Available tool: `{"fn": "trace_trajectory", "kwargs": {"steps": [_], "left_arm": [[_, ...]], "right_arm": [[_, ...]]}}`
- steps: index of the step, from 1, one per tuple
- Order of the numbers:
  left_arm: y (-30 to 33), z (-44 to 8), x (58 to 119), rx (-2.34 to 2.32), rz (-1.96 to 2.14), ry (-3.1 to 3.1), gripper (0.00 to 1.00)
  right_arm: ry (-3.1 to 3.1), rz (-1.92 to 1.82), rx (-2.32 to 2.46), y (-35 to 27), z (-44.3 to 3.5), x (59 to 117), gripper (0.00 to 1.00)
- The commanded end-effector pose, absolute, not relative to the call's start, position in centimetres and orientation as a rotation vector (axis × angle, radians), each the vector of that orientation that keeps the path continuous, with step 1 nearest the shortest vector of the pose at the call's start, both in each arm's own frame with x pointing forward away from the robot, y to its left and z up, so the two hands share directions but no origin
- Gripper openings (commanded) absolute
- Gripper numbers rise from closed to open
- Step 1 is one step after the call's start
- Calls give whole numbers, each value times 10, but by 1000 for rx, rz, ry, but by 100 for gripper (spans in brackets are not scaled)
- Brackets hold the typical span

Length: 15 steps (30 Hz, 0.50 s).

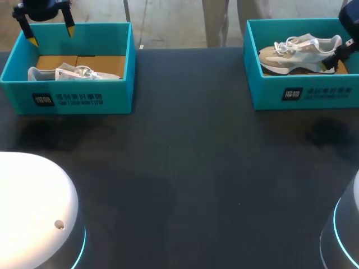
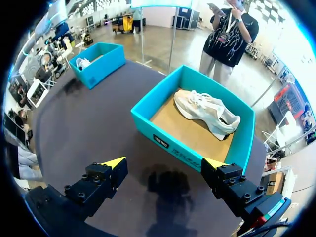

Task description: Take the shoe out of the shoebox, open the shoe tongue, remove and reinsert the insole, then place the shoe into the shoebox

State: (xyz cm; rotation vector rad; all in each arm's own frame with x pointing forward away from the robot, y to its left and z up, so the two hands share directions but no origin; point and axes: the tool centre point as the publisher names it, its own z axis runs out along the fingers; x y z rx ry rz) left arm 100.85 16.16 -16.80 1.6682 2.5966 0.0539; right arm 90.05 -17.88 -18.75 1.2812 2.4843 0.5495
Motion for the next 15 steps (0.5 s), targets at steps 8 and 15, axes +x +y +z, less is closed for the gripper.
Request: {"fn": "trace_trajectory", "kwargs": {"steps": [8, 15], "left_arm": [[162, -168, 1008, 1669, 56, 2596, 100], [162, -168, 1008, 1669, 56, 2596, 100]], "right_arm": [[2195, 501, 1689, -181, -193, 964, 100], [2077, 434, 1824, -183, -207, 1009, 100]]}}
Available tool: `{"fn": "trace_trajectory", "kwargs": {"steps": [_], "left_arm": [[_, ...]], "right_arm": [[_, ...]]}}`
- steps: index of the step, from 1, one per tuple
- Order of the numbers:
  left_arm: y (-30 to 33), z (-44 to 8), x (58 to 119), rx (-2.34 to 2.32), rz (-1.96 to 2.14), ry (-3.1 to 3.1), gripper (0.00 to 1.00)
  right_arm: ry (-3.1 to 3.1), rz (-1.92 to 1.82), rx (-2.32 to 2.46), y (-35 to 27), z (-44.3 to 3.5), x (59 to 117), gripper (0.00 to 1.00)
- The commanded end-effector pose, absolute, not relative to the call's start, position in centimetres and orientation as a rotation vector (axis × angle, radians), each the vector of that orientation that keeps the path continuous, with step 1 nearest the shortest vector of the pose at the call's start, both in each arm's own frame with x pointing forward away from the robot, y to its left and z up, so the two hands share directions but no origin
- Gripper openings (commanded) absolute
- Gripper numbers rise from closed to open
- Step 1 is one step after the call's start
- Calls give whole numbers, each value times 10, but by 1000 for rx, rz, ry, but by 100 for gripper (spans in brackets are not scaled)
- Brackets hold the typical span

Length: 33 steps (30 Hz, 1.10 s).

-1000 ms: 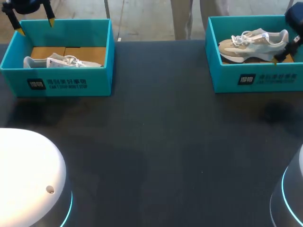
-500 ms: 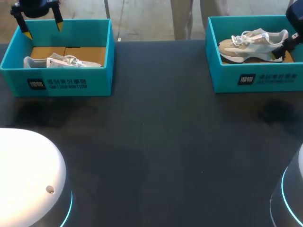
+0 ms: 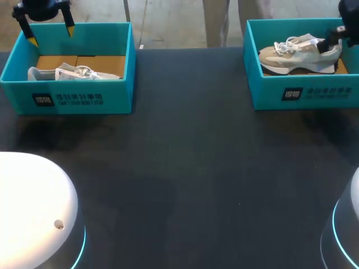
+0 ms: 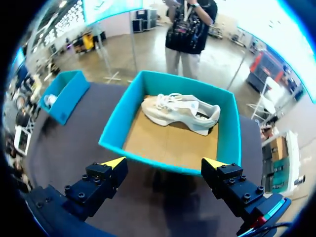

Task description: Take the shoe out of the shoebox, open the shoe tongue, remove and reinsert the insole, then place the shoe into the shoebox

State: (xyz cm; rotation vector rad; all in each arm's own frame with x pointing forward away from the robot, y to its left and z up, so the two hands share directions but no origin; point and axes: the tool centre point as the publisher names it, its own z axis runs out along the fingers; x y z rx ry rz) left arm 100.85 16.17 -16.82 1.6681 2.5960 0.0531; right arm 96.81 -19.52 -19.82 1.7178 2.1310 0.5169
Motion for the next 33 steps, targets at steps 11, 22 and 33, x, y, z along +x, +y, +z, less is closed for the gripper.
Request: {"fn": "trace_trajectory", "kwargs": {"steps": [11, 22, 33], "left_arm": [[162, -168, 1008, 1669, 56, 2596, 100], [162, -168, 1008, 1669, 56, 2596, 100], [162, -168, 1008, 1669, 56, 2596, 100]], "right_arm": [[1903, 387, 1957, -208, -231, 1057, 100], [1831, 349, 2002, -228, -241, 1059, 100], [1831, 349, 2002, -228, -241, 1059, 100]]}}
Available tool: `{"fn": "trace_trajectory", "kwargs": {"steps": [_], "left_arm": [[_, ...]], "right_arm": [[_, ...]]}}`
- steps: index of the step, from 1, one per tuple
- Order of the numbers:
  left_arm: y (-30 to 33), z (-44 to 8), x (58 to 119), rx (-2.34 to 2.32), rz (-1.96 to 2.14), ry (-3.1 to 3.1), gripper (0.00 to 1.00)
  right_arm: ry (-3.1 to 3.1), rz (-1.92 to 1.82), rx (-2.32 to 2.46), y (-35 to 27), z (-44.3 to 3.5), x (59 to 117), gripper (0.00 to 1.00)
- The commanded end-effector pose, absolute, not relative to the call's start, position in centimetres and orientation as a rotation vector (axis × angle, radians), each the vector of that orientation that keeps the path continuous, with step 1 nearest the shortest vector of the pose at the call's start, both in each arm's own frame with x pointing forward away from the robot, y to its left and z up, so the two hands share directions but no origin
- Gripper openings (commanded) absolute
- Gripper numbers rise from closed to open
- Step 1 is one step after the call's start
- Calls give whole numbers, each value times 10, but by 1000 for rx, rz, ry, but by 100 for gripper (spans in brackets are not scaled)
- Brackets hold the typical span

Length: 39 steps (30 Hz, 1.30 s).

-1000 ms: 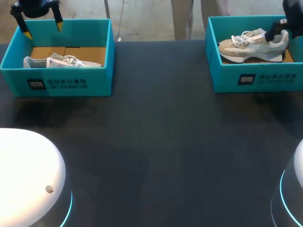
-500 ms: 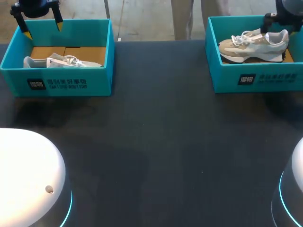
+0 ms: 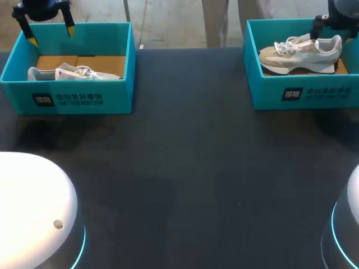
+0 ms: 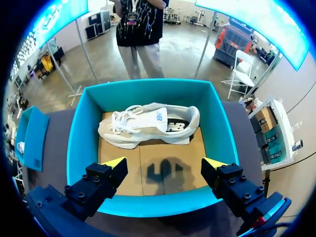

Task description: Take the shoe out of the shoebox, open the shoe tongue, remove and reinsert the insole, then place the shoe into the shoebox

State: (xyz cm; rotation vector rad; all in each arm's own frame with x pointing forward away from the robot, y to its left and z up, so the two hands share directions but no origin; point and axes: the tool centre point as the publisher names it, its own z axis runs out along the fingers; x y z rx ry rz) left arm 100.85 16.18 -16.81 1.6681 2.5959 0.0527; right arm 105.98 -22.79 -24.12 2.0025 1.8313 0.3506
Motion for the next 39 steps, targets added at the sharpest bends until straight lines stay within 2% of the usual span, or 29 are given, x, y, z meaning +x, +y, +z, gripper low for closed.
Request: {"fn": "trace_trajectory", "kwargs": {"steps": [1, 24, 39], "left_arm": [[162, -168, 1008, 1669, 56, 2596, 100], [162, -168, 1008, 1669, 56, 2596, 100], [162, -168, 1008, 1669, 56, 2596, 100]], "right_arm": [[1831, 349, 2002, -228, -241, 1059, 100], [1766, 221, 2070, -272, -268, 1152, 100], [1808, 0, 2227, -304, -288, 1159, 100]]}}
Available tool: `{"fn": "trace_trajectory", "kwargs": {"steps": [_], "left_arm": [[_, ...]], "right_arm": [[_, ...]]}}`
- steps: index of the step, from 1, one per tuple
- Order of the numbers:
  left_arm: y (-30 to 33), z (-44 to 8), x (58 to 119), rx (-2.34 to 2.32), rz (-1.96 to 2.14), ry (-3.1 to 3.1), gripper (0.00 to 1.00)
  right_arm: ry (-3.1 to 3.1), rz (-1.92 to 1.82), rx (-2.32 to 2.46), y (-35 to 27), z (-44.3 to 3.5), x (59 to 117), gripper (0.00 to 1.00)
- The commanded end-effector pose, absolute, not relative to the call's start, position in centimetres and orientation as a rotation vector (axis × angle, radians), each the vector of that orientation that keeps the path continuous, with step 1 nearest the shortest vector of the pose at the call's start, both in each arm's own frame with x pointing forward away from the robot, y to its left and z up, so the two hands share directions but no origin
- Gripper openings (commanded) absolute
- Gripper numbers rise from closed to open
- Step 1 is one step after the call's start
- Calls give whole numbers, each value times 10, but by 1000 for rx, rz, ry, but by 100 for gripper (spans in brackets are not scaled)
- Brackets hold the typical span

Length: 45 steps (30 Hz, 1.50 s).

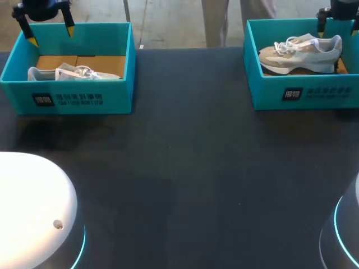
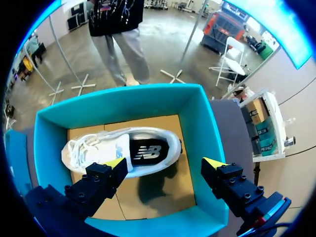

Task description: Take the shoe out of the shoebox, open the shoe tongue, remove and reinsert the insole, then place the shoe into the shoebox

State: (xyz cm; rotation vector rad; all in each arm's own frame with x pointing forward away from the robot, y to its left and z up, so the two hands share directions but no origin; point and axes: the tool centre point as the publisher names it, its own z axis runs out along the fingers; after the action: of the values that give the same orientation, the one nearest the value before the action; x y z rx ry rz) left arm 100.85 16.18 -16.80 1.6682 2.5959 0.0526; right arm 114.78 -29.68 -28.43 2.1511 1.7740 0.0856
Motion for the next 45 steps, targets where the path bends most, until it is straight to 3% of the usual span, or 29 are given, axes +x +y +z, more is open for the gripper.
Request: {"fn": "trace_trajectory", "kwargs": {"steps": [1, 10, 16, 27, 32, 36, 45], "left_arm": [[162, -168, 1008, 1669, 56, 2596, 100], [162, -168, 1008, 1669, 56, 2596, 100], [162, -168, 1008, 1669, 56, 2596, 100], [162, -168, 1008, 1669, 56, 2596, 100], [162, -168, 1008, 1669, 56, 2596, 100], [162, -168, 1008, 1669, 56, 2596, 100], [162, -168, 1008, 1669, 56, 2596, 100]], "right_arm": [[1806, -10, 2239, -305, -290, 1159, 100], [1823, -84, 2278, -312, -311, 1166, 98], [1800, -101, 2323, -317, -322, 1170, 80], [1778, -107, 2381, -325, -341, 1174, 69], [1771, -108, 2396, -326, -348, 1177, 72], [1764, -114, 2412, -327, -354, 1176, 65], [1760, -136, 2431, -329, -372, 1172, 64]]}}
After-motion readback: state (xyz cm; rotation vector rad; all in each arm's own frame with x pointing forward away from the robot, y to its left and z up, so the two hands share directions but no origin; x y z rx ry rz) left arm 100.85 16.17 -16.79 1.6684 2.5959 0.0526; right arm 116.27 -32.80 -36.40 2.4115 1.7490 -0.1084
